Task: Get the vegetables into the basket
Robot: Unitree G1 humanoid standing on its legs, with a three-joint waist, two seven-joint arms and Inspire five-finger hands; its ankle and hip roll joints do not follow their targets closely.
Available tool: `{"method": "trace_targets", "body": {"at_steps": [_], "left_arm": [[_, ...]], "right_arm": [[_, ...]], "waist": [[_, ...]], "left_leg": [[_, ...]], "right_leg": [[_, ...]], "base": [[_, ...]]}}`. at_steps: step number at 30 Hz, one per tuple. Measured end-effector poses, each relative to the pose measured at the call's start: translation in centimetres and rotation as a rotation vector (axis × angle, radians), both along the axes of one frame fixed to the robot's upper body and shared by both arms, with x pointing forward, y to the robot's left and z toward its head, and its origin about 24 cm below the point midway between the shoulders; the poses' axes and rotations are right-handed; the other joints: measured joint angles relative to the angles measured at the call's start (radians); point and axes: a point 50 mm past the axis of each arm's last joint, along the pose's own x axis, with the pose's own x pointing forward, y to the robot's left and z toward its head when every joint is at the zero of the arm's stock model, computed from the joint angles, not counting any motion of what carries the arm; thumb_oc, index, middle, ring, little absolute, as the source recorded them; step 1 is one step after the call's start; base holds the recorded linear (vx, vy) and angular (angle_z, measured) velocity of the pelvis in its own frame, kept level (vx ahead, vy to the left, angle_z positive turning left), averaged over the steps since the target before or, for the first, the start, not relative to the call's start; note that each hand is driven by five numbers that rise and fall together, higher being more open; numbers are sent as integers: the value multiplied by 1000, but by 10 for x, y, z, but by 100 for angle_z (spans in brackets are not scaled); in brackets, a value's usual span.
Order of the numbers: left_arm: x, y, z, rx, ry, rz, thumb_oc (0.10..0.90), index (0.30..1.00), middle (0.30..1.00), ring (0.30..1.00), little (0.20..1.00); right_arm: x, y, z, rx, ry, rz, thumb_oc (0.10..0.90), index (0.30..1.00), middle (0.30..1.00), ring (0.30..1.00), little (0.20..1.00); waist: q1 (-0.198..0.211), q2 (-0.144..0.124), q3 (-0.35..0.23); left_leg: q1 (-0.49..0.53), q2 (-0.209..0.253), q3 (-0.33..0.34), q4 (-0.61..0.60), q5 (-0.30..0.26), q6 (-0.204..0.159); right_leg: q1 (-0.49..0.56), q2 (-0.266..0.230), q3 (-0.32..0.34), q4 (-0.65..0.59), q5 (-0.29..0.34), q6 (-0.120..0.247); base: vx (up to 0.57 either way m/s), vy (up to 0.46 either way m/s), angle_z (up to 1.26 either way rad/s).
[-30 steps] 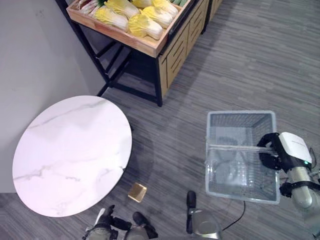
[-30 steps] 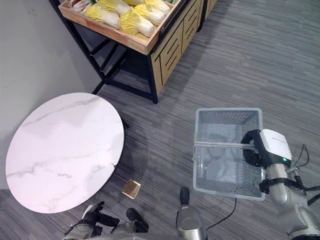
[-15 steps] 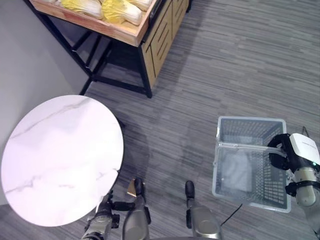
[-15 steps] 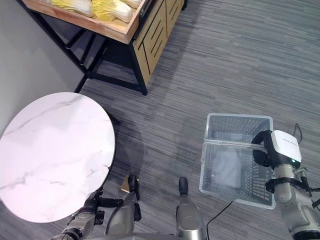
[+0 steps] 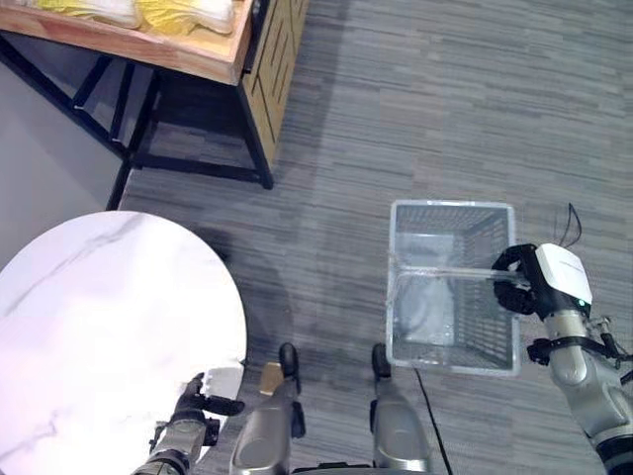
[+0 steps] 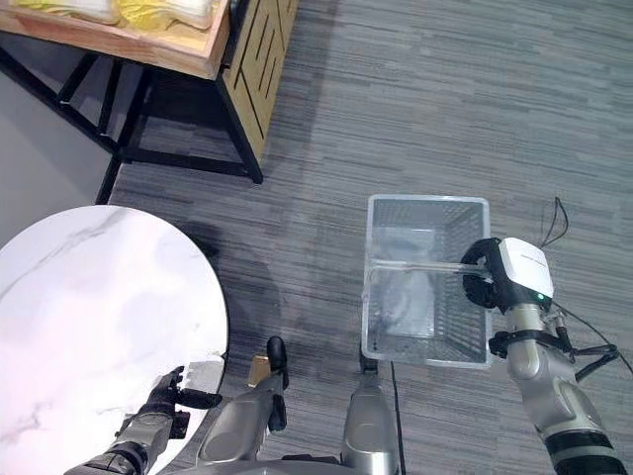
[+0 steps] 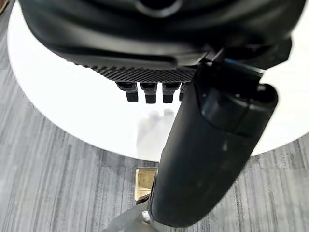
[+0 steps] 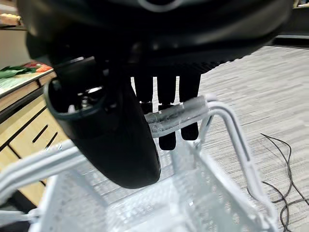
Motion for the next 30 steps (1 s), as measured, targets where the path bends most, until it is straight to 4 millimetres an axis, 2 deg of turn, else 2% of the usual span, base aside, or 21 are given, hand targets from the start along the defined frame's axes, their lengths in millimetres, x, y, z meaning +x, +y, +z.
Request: {"method": "trace_targets", "body": {"at_steps": [2,4,6,8,9,10,11,13,14,15,21,22,23,25,27,28,29,30], "left_arm": [[1,0,0,-1,-2,-1,900,1000,1000,1000,1000],[-1,3,1,6,1,7,900,1000,1000,1000,1000],[-3,5,0,8,8,17,900,1000,1000,1000,1000],[-4,7,1,8,4,34,900,1000,1000,1000,1000],[-5,13,2,22,1,42,900,1000,1000,1000,1000],[-5,14,3,21,0,53,900,1000,1000,1000,1000],[-6,12,2,16,4,54,900,1000,1000,1000,1000],[-7,8,0,3,8,54,900,1000,1000,1000,1000],[-10,1,-4,-19,21,51,900,1000,1000,1000,1000],[-12,-2,-6,-29,27,51,900,1000,1000,1000,1000],[-19,-16,-13,-63,52,42,900,1000,1000,1000,1000],[-20,-16,-13,-59,58,30,900,1000,1000,1000,1000],[-20,-16,-13,-59,56,30,900,1000,1000,1000,1000],[-21,-16,-13,-60,55,33,900,1000,1000,1000,1000],[-22,-19,-14,-68,57,34,900,1000,1000,1000,1000],[-21,-22,-15,-76,54,31,900,1000,1000,1000,1000],[-20,-25,-15,-83,51,29,900,1000,1000,1000,1000],[-20,-26,-15,-86,50,28,900,1000,1000,1000,1000]], "right_arm": [[3,5,0,6,-6,17,400,300,300,300,300],[10,12,0,22,-16,32,400,300,300,300,300],[11,16,-1,25,-12,47,400,300,300,300,300],[8,14,-5,26,6,37,400,300,300,300,300],[5,17,-12,44,23,28,400,300,300,300,300],[4,18,-14,48,29,30,400,300,300,300,300],[3,17,-15,47,36,23,400,300,300,300,300],[2,14,-18,46,52,7,400,300,300,300,300],[-2,9,-22,35,83,-14,400,300,300,300,300],[-3,7,-21,26,88,-16,400,300,300,300,300],[-4,-4,-14,-24,97,-26,400,300,300,300,300],[-3,-6,-11,-38,96,-22,400,300,300,300,300],[-3,-7,-10,-41,97,-21,400,300,300,300,300],[-5,-8,-11,-46,103,-19,400,300,300,300,300],[-4,-9,-7,-60,94,-6,400,300,300,300,300],[-4,-12,-3,-78,92,-3,400,300,300,300,300],[-4,-14,-2,-84,93,-9,400,300,300,300,300],[-4,-14,-2,-84,95,-13,400,300,300,300,300]], "waist": [[1,-5,0],[9,-10,1],[11,-19,-3],[-1,-27,-9],[7,-43,-19],[5,-45,-20],[3,-42,-21],[2,-32,-26],[4,-17,-34],[3,-7,-39],[4,49,-66],[6,66,-72],[4,70,-70],[10,73,-71],[17,91,-74],[20,97,-71],[21,98,-69],[22,98,-69]], "left_leg": [[19,2,26,-8,-10,3],[36,23,74,-13,-18,10],[60,35,119,-13,-32,7],[66,39,130,-13,-39,5],[63,51,150,-11,-48,1],[58,60,152,-6,-43,-13],[52,69,153,-2,-36,-23],[45,89,148,10,-24,-40],[45,106,121,17,-8,-61],[45,115,114,18,-4,-67],[42,158,95,51,8,-98],[35,171,82,66,13,-107],[29,174,72,84,19,-117],[13,177,37,134,33,-142],[5,182,-3,145,40,-157],[-11,182,-29,146,35,-180],[-16,170,-75,129,22,-197],[-17,159,-93,108,19,-201]], "right_leg": [[-7,8,-4,9,4,5],[-48,28,-72,56,13,7],[-52,26,-151,55,31,-1],[-49,22,-186,35,29,-2],[-55,23,-222,11,11,-9],[-56,31,-228,7,23,-14],[-52,49,-229,-9,39,-47],[-40,68,-231,-39,51,-62],[-16,89,-239,-70,63,-78],[-13,97,-244,-74,62,-79],[11,135,-262,-73,38,-105],[19,146,-272,-73,25,-109],[26,147,-281,-74,18,-112],[45,146,-291,-74,9,-122],[49,152,-293,-74,4,-129],[45,152,-290,-74,-1,-136],[41,148,-282,-74,-6,-143],[41,146,-273,-74,-6,-144]], "base": [[-30,135,-51],[-10,24,-67],[-5,-47,-68],[-11,-129,-37],[-2,-76,-32],[24,-132,-38],[36,-178,-19],[53,-258,-8],[43,-204,5],[57,-269,6],[32,-198,7],[17,-191,15],[32,-189,26],[23,-59,19],[35,-9,6],[56,11,8],[58,13,6],[55,17,6]]}}
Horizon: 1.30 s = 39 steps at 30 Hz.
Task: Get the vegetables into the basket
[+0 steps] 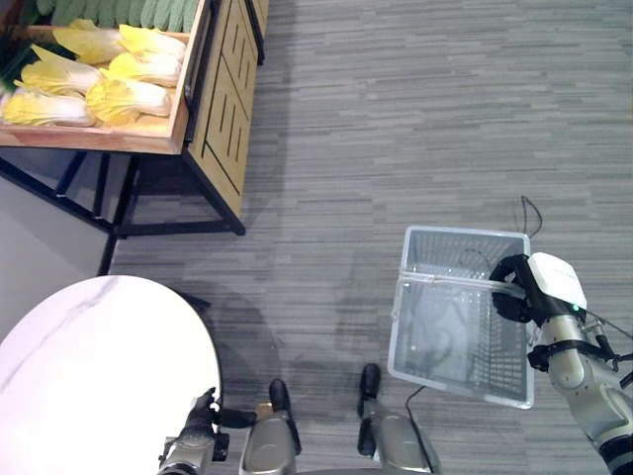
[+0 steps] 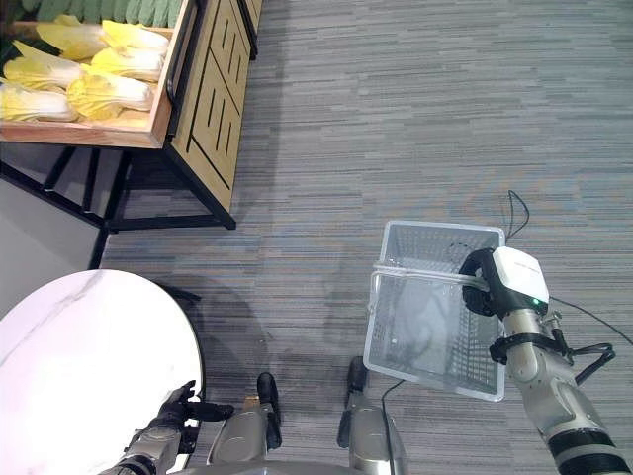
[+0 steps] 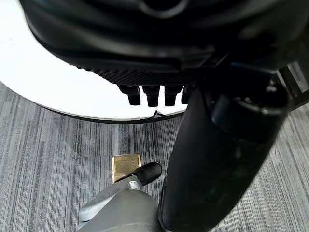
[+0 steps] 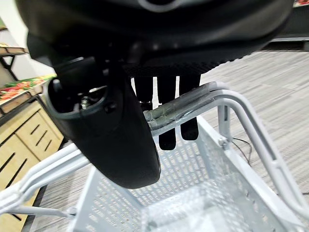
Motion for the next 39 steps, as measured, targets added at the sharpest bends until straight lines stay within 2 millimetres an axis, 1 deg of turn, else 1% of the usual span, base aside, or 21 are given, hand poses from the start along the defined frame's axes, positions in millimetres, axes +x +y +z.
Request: {"method": "trace_targets", "body": {"at_steps": [2,3,4,5,7,9,12,16,18,21,23,26,29,30,31,32,33,35,36,37,39], "left_arm": [[1,-2,0,-4,-11,0,900,1000,1000,1000,1000],[-5,-1,-2,-1,16,4,900,1000,1000,1000,1000],[-10,0,-4,0,35,8,900,1000,1000,1000,1000],[-10,4,-3,12,45,13,900,1000,1000,1000,1000],[-10,8,-2,23,44,10,900,1000,1000,1000,1000],[-9,8,-2,30,42,-2,900,1000,1000,1000,1000],[-6,12,1,41,28,-8,900,1000,1000,1000,1000],[-4,16,3,52,21,-8,900,1000,1000,1000,1000],[-4,16,3,54,22,-8,900,1000,1000,1000,1000],[-5,17,3,55,25,-7,900,1000,1000,1000,1000],[-6,18,2,58,31,-8,900,1000,1000,1000,1000],[-6,22,4,78,32,-26,900,1000,1000,1000,1000],[-3,23,5,84,25,-38,900,1000,1000,1000,1000],[-4,25,5,99,35,-58,900,1000,1000,1000,1000],[-4,28,6,112,43,-72,900,1000,1000,1000,1000],[-6,31,6,126,59,-86,900,1000,1000,1000,1000],[-8,34,6,139,72,-97,900,1000,1000,1000,1000],[-7,40,8,160,74,-105,900,1000,1000,1000,1000],[-5,44,11,173,72,-110,900,1000,1000,1000,1000],[-4,48,12,187,69,-111,900,1000,1000,1000,1000],[-2,53,15,206,66,-112,900,1000,1000,1000,1000]], "right_arm": [[-2,-1,-3,5,11,-7,400,300,300,300,300],[-3,0,-4,7,19,1,400,300,300,300,300],[-3,0,-4,7,19,2,400,300,300,300,300],[-5,1,-7,15,25,0,400,300,300,300,300],[-9,-1,-11,16,45,-12,400,300,300,300,300],[-9,1,-14,30,45,-16,400,300,300,300,300],[-7,7,-17,58,40,-13,400,300,300,300,300],[-2,10,-16,67,28,-4,400,300,300,300,300],[0,8,-16,68,30,-18,400,300,300,300,300],[-2,6,-24,82,52,-44,400,300,300,300,300],[-5,5,-33,102,76,-68,400,300,300,300,300],[-4,2,-38,111,93,-96,400,300,300,300,300],[-9,-3,-52,146,134,-155,400,300,300,300,300],[-8,-4,-57,157,155,-168,400,300,300,300,300],[-8,-3,-60,165,167,-172,400,300,300,300,300],[-6,-3,-64,166,179,-176,400,300,300,300,300],[-4,-3,-67,168,193,-187,400,300,300,300,300],[-6,-5,-69,174,203,-198,400,300,300,300,300],[-7,-5,-70,181,205,-204,400,300,300,300,300],[-8,-5,-71,183,207,-203,400,300,300,300,300],[-9,-4,-72,193,208,-205,400,300,300,300,300]], "waist": [[11,0,4],[13,8,0],[11,14,-1],[4,0,11],[-5,-20,22],[-6,-26,26],[10,-29,27],[11,-34,30],[11,-43,30],[11,-62,29],[9,-87,25],[12,-106,27],[10,-109,27],[10,-108,26],[9,-108,26],[8,-108,26],[9,-105,25],[8,-106,25],[7,-104,26],[6,-104,26],[6,-105,25]], "left_leg": [[-36,-10,-17,-20,1,2],[-33,1,10,-55,8,11],[-23,5,19,-70,15,20],[-1,-17,32,-97,47,67],[15,-48,48,-122,48,81],[20,-72,62,-122,38,99],[27,-86,76,-122,26,110],[32,-86,78,-122,21,113],[37,-85,85,-123,19,115],[42,-86,95,-123,12,122],[48,-92,109,-122,7,127],[48,-107,142,-113,-8,145],[49,-128,150,-102,-30,170],[53,-122,159,-107,-31,186],[62,-129,163,-113,-29,183],[72,-125,168,-120,-44,200],[84,-117,177,-123,-38,205],[100,-118,182,-125,-49,208],[106,-115,181,-127,-50,217],[110,-116,181,-124,-53,223],[111,-116,179,-124,-58,239]], "right_leg": [[-3,0,18,0,-2,-5],[-1,11,34,0,2,2],[-1,20,45,0,4,7],[-3,6,71,0,17,41],[-3,-24,80,0,24,52],[-3,-44,92,0,25,64],[-2,-61,101,1,24,71],[1,-61,105,1,24,72],[2,-60,113,1,24,74],[1,-59,125,1,23,78],[-3,-62,143,1,26,85],[-18,-70,169,7,32,94],[-28,-89,176,32,33,102],[-55,-90,176,78,34,105],[-63,-89,175,98,37,109],[-82,-88,169,144,37,109],[-99,-86,168,187,36,112],[-112,-94,171,229,39,120],[-139,-99,169,267,16,140],[-147,-107,161,262,4,151],[-163,-123,158,204,8,155]], "base": [[78,72,-21],[81,131,-54],[71,176,-72],[54,153,-43],[37,124,-16],[26,80,-9],[37,113,-9],[45,96,-3],[48,116,-11],[42,133,-13],[40,204,-22],[33,155,-26],[39,224,-11],[69,178,-14],[60,124,-22],[89,73,-20],[100,40,-21],[130,10,-13],[123,-36,-4],[86,-32,1],[146,-68,7]]}}
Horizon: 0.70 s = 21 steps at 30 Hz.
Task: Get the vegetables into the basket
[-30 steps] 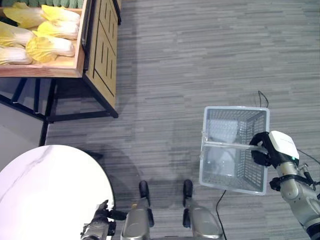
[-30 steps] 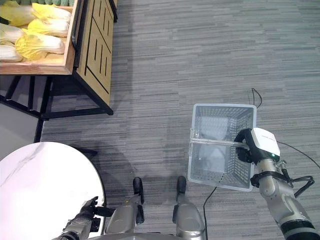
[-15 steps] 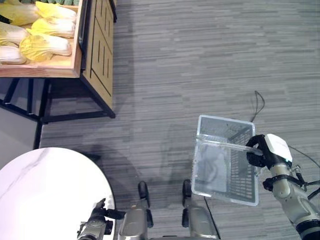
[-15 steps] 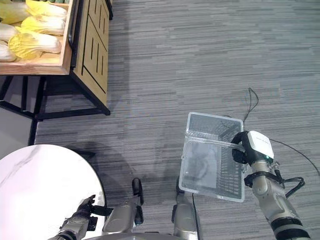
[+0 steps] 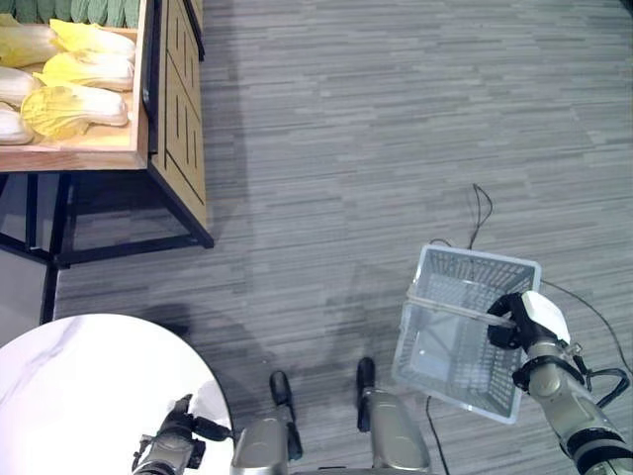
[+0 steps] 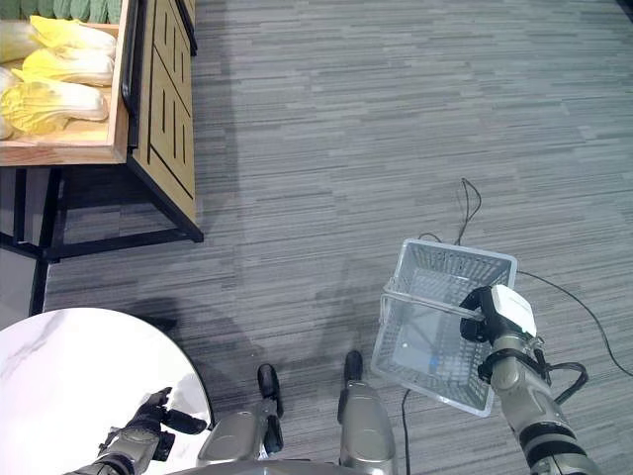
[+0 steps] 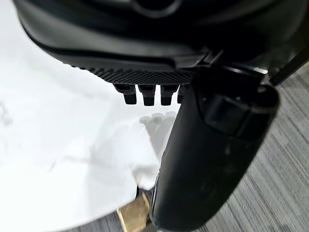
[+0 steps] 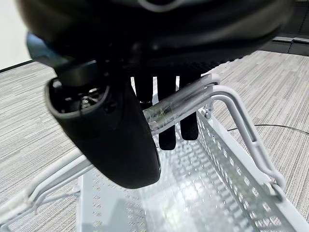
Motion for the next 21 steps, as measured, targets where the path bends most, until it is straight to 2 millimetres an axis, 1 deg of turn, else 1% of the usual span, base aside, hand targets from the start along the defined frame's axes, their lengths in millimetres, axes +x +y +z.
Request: {"method": "trace_targets", "body": {"at_steps": [1,2,4,5,6,7,8,9,10,11,13,14,15,16,17,18,19,20,21], "left_arm": [[0,2,1,6,-3,-1,900,1000,1000,1000,1000],[7,1,3,7,-22,-9,900,1000,1000,1000,1000],[6,2,3,8,-14,-6,900,1000,1000,1000,1000],[5,2,2,8,-12,-5,900,1000,1000,1000,1000],[2,3,2,8,-6,-5,900,1000,1000,1000,1000],[-1,-7,-3,-18,-1,-6,900,1000,1000,1000,1000],[-6,-17,-8,-43,11,-9,900,1000,1000,1000,1000],[-10,-27,-13,-70,21,-11,900,1000,1000,1000,1000],[-14,-37,-17,-104,32,-10,900,1000,1000,1000,1000],[-14,-50,-20,-139,33,-12,900,1000,1000,1000,1000],[-14,-58,-22,-162,21,-13,900,1000,1000,1000,1000],[-14,-59,-22,-166,21,-11,900,1000,1000,1000,1000],[-14,-59,-22,-166,22,-13,900,1000,1000,1000,1000],[-14,-59,-22,-164,21,-11,900,1000,1000,1000,1000],[-14,-58,-22,-162,22,-10,900,1000,1000,1000,1000],[-14,-58,-22,-162,22,-10,900,1000,1000,1000,1000],[-13,-58,-22,-162,19,-9,900,1000,1000,1000,1000],[-12,-58,-21,-164,15,-6,900,1000,1000,1000,1000],[-7,-57,-19,-163,-5,2,900,1000,1000,1000,1000]], "right_arm": [[-2,0,-2,3,5,-2,400,300,300,300,300],[-4,0,-4,9,13,-7,400,300,300,300,300],[-3,5,-6,32,3,-7,400,300,300,300,300],[-5,8,-10,43,10,-8,400,300,300,300,300],[-10,8,-14,48,24,-13,400,300,300,300,300],[-19,5,-22,47,64,-36,400,300,300,300,300],[-23,2,-25,42,84,-52,400,300,300,300,300],[-26,-1,-24,32,92,-55,400,300,300,300,300],[-26,-4,-22,22,93,-59,400,300,300,300,300],[-29,-9,-21,10,96,-66,400,300,300,300,300],[-34,-15,-19,-7,106,-74,400,300,300,300,300],[-34,-19,-16,-13,94,-86,400,300,300,300,300],[-32,-20,-13,-16,80,-89,400,300,300,300,300],[-32,-24,-8,-32,70,-89,400,300,300,300,300],[-31,-30,-1,-58,61,-88,400,300,300,300,300],[-32,-33,2,-65,54,-94,400,300,300,300,300],[-31,-35,5,-72,45,-98,400,300,300,300,300],[-31,-37,7,-82,41,-98,400,300,300,300,300],[-40,-39,4,-89,60,-103,400,300,300,300,300]], "waist": [[-1,-1,-1],[-3,-2,-2],[-11,2,-1],[-12,-3,-4],[-17,-20,-14],[-20,-12,-33],[-19,10,-53],[-9,41,-75],[-3,74,-89],[-11,93,-102],[-6,94,-107],[-9,97,-108],[-9,101,-112],[-10,102,-117],[-11,109,-121],[-12,112,-123],[-15,112,-123],[-18,115,-123],[-25,113,-123]], "left_leg": [[2,-1,-4,0,4,7],[7,-1,-23,0,-6,10],[17,15,-35,1,-17,3],[30,17,-47,1,-24,-20],[41,10,-60,1,-24,-47],[70,36,-88,-5,-46,-97],[66,69,-95,-1,-52,-118],[64,95,-96,9,-55,-137],[65,109,-106,34,-52,-140],[51,146,-122,73,-49,-152],[53,165,-146,102,-20,-171],[51,177,-151,114,-3,-189],[44,184,-159,123,5,-200],[41,190,-162,127,16,-211],[30,200,-171,141,42,-233],[19,204,-193,157,52,-242],[4,206,-212,176,59,-254],[-16,208,-228,204,75,-261],[-75,210,-264,312,96,-293]], "right_leg": [[-2,-10,-3,-33,17,8],[-9,-21,-8,-67,24,13],[-30,-26,-6,-135,28,11],[-28,-32,-12,-162,41,10],[-19,-48,-12,-162,41,11],[-7,-37,-35,-133,103,-45],[-7,-6,-57,-122,84,-59],[-4,30,-60,-124,80,-67],[9,61,-73,-127,69,-83],[33,89,-97,-135,61,-96],[55,107,-112,-131,44,-115],[61,117,-118,-123,27,-132],[61,128,-120,-120,19,-141],[61,129,-123,-120,13,-145],[64,143,-126,-119,1,-149],[65,148,-130,-119,-5,-151],[65,142,-132,-119,-8,-153],[66,151,-140,-111,-19,-160],[86,147,-163,-101,-49,-177]], "base": [[259,-132,18],[278,-148,22],[157,-93,25],[205,-166,41],[204,-166,61],[268,-265,51],[216,-231,28],[286,-313,-10],[144,-158,6],[188,-207,15],[174,-196,18],[120,-140,6],[99,-118,5],[165,-238,4],[104,-175,5],[130,-241,9],[105,-196,12],[158,-286,46],[94,-169,54]]}}
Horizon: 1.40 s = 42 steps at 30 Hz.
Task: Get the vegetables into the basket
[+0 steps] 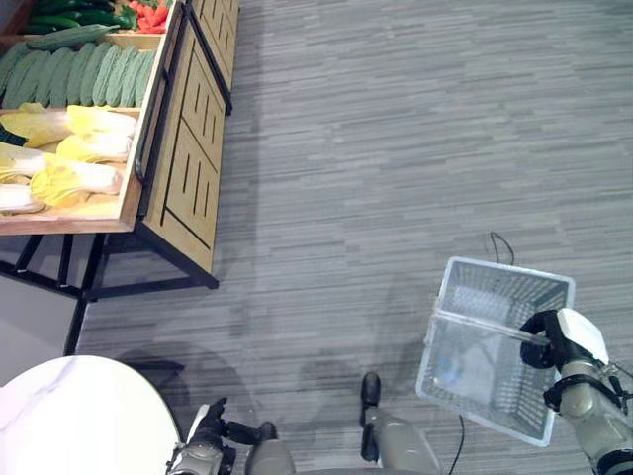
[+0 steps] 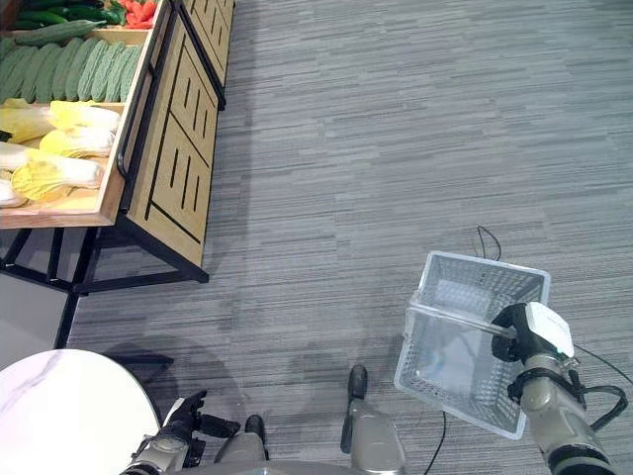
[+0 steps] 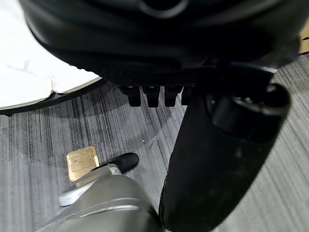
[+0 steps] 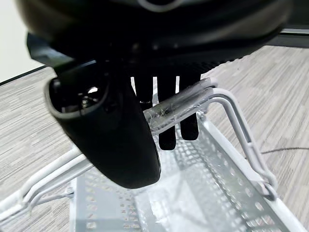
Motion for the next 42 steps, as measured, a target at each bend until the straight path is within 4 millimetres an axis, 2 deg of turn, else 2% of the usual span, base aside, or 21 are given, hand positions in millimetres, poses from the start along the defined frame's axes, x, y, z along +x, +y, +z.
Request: {"method": "trace_targets", "body": {"at_steps": [2,3,4,5,6,7,8,11,14,16,17,18,20,21,23,28,33,36,38,41,42], "left_arm": [[4,0,2,-5,-23,15,900,1000,1000,1000,1000],[7,-1,3,-9,-36,16,900,1000,1000,1000,1000],[14,-2,6,-11,-59,9,900,1000,1000,1000,1000],[20,-3,8,-8,-74,-2,900,1000,1000,1000,1000],[20,-3,7,-9,-71,1,900,1000,1000,1000,1000],[19,-3,7,-10,-72,8,900,1000,1000,1000,1000],[21,-3,8,-19,-84,22,900,1000,1000,1000,1000],[25,-2,10,-14,-91,20,900,1000,1000,1000,1000],[19,-1,7,-13,-63,22,900,1000,1000,1000,1000],[18,-1,6,-3,-52,5,900,1000,1000,1000,1000],[16,-1,5,2,-42,-2,900,1000,1000,1000,1000],[16,1,6,8,-42,-4,900,1000,1000,1000,1000],[21,11,10,37,-56,-8,900,1000,1000,1000,1000],[25,23,15,72,-58,-14,900,1000,1000,1000,1000],[29,28,18,91,-62,-16,900,1000,1000,1000,1000],[29,41,23,140,-57,-27,900,1000,1000,1000,1000],[26,40,21,141,-45,-45,900,1000,1000,1000,1000],[26,38,20,140,-42,-53,900,1000,1000,1000,1000],[26,39,21,141,-41,-53,900,1000,1000,1000,1000],[25,37,19,139,-31,-69,900,1000,1000,1000,1000],[25,37,19,140,-29,-73,900,1000,1000,1000,1000]], "right_arm": [[-9,-1,-3,-5,16,-3,400,300,300,300,300],[-10,-1,-3,-7,14,-5,400,300,300,300,300],[-10,-1,-2,-12,6,-9,400,300,300,300,300],[-10,-2,-2,-14,3,-12,400,300,300,300,300],[-10,0,-3,-8,3,-13,400,300,300,300,300],[-10,2,-5,-2,3,-10,400,300,300,300,300],[-10,4,-6,-4,12,6,400,300,300,300,300],[-5,9,-7,-10,-1,28,400,300,300,300,300],[-3,11,-5,-23,-8,45,400,300,300,300,300],[-2,11,-5,-23,-6,41,400,300,300,300,300],[-2,11,-5,-24,-8,41,400,300,300,300,300],[-1,11,-5,-22,-10,43,400,300,300,300,300],[6,18,-7,-15,-7,69,400,300,300,300,300],[17,27,-7,6,-35,85,400,300,300,300,300],[22,30,-6,14,-51,89,400,300,300,300,300],[36,36,2,19,-98,110,400,300,300,300,300],[38,43,-2,40,-100,117,400,300,300,300,300],[38,46,-5,48,-90,126,400,300,300,300,300],[38,50,-8,62,-91,126,400,300,300,300,300],[37,55,-13,75,-77,126,400,300,300,300,300],[38,57,-14,76,-74,138,400,300,300,300,300]], "waist": [[10,-13,8],[16,-15,10],[11,-18,12],[14,-29,19],[31,-31,21],[42,-31,21],[58,-30,24],[57,-32,29],[51,-34,30],[48,-40,34],[48,-39,34],[47,-32,33],[44,-74,58],[43,-101,73],[49,-112,79],[66,-114,81],[69,-116,82],[66,-116,81],[57,-115,82],[52,-112,84],[49,-109,87]], "left_leg": [[-56,3,-8,108,26,-1],[-79,-3,-9,140,-1,-24],[-128,-29,4,147,-60,-19],[-148,-61,19,51,-90,5],[-158,-76,31,-95,-90,21],[-156,-72,42,-183,-71,29],[-166,-66,52,-223,-52,45],[-176,-63,53,-272,8,38],[-129,-82,91,-282,40,81],[-100,-106,114,-301,36,88],[-86,-121,128,-316,43,107],[-75,-126,136,-312,21,148],[-68,-155,154,-311,10,164],[-66,-176,172,-311,-10,192],[-67,-194,179,-311,-20,206],[-68,-224,183,-311,-38,232],[-61,-236,185,-311,-52,249],[-58,-236,188,-312,-70,263],[-55,-238,186,-311,-73,277],[-43,-236,187,-312,-82,284],[-35,-241,182,-311,-83,296]], "right_leg": [[31,-7,-18,-5,-17,-26],[43,-11,-22,-9,-17,-27],[43,-21,-34,-28,-18,-32],[41,-26,-32,-44,-11,-23],[45,-11,-30,-63,-5,-13],[50,8,-31,-74,-1,-12],[57,28,-28,-75,0,-14],[98,66,-16,-103,-16,-15],[132,72,23,-102,-18,-13],[143,63,50,-102,-31,8],[145,56,67,-100,-37,17],[145,49,76,-96,-43,26],[133,16,94,-80,-41,46],[125,-7,113,-72,-43,63],[111,-27,121,-54,-46,79],[95,-60,140,-25,-54,112],[91,-71,141,-2,-54,128],[64,-73,139,52,-56,131],[25,-80,141,140,-71,157],[-45,-90,140,294,-77,160],[-113,-101,150,423,-81,164]], "base": [[80,-81,44],[115,-26,36],[147,43,36],[173,69,25],[208,99,-6],[221,104,-36],[235,123,-30],[218,159,-21],[162,186,-44],[139,209,-42],[44,116,-38],[70,178,-28],[77,196,-25],[75,195,-24],[43,112,-11],[56,120,2],[49,134,-2],[15,137,-7],[21,137,1],[89,81,-4],[114,43,3]]}}
